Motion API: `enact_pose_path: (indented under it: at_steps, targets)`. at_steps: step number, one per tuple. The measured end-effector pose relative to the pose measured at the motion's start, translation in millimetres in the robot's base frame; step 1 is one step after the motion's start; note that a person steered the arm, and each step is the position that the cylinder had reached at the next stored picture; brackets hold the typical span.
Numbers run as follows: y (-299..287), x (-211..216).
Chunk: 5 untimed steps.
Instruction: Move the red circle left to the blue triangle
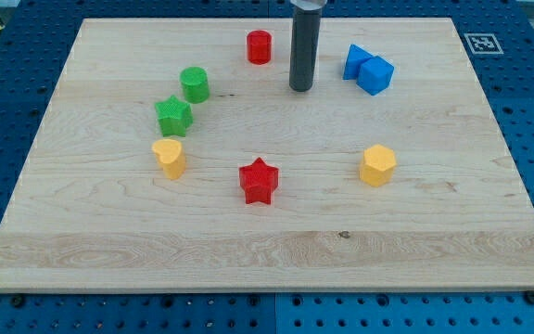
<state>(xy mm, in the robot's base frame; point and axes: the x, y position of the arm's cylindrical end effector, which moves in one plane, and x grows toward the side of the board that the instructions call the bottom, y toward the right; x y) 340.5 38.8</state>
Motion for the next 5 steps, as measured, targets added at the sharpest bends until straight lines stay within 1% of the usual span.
enact_pose_path:
  at_steps: [2, 3, 5]
  targets:
    - [-21, -9]
    - [-43, -8]
    - [-89, -30]
